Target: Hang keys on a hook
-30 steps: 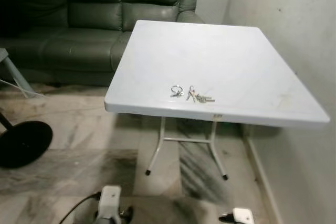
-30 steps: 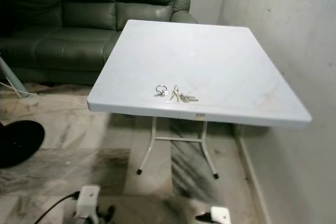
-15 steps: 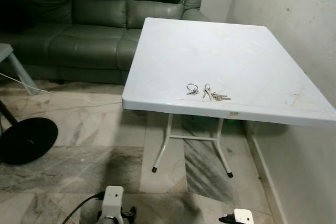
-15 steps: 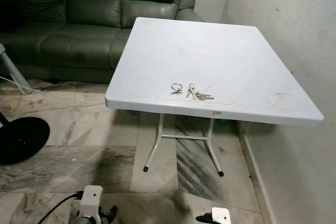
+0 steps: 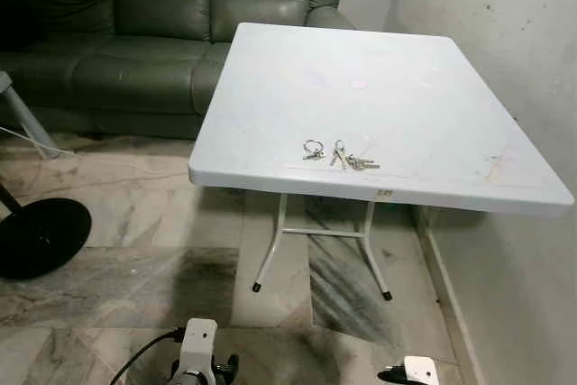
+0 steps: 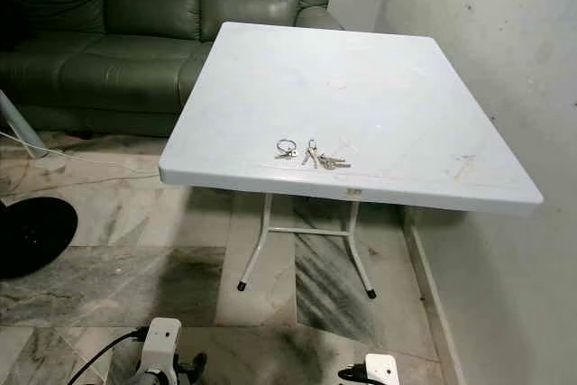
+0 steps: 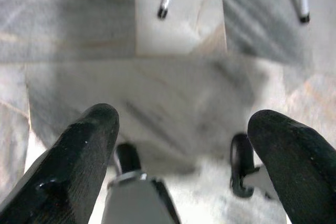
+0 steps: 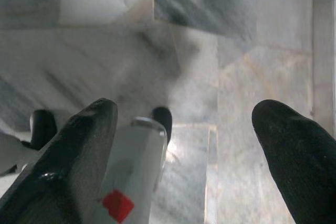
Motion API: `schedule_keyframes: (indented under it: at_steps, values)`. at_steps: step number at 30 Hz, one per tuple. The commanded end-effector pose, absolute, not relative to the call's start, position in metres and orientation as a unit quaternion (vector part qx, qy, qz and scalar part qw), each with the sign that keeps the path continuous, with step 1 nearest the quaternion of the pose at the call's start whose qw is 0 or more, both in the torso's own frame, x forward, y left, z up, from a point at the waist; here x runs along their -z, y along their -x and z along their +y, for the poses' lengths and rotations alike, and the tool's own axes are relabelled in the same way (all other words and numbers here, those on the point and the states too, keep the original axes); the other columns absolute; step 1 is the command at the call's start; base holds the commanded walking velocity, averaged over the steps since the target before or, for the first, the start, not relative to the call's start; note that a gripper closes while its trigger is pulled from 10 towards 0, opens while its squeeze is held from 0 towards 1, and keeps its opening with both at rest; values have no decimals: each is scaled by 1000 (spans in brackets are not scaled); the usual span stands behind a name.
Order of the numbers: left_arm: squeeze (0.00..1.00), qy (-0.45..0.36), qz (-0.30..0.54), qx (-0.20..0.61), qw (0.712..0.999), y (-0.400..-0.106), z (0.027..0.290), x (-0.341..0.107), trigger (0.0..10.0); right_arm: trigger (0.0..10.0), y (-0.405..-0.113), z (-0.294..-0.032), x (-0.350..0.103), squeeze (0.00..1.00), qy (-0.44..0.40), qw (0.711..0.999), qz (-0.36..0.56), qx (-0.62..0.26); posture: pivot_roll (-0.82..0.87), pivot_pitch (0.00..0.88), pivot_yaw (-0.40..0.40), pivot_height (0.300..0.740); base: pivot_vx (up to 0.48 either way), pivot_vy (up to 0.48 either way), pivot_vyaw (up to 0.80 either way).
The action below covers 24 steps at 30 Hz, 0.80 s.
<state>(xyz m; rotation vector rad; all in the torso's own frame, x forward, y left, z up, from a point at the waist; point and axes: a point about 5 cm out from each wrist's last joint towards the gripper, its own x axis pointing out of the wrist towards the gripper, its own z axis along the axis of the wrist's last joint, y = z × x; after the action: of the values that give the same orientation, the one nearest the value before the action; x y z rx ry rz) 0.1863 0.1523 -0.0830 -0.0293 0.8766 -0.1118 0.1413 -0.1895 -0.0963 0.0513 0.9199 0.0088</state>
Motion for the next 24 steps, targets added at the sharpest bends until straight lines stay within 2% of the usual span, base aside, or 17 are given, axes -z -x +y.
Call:
schedule_keyframes:
  at_steps: [1, 5, 6, 14, 24]
  values:
    - [0, 24, 386, 60, 920, -203, 152, 73, 10000, 10000, -160, -192, 86, 1000, -13, 917, 399, -12, -20, 0, -54, 740, 0, 0, 0]
    - [0, 37, 350, 65, 934, -217, 152, 63, 10000, 10000, -178, -191, 75, 984, -19, 938, 344, -28, -20, 0, -54, 740, 0, 0, 0]
    - [0, 46, 330, 71, 940, -223, 150, 58, 10000, 10000, -186, -191, 69, 0, -19, 947, 319, -35, -21, 0, -51, 740, 0, 0, 0]
    - [0, 77, 191, 111, 972, -262, 139, 20, 10000, 10000, -223, -182, 31, 0, -15, 985, 162, -63, -22, 0, -50, 740, 0, 0, 0]
    - [0, 107, 44, 151, 982, -275, 128, -23, 10000, 10000, -230, -171, -17, 0, -25, 996, 2, -89, -32, 0, -53, 740, 0, 0, 0]
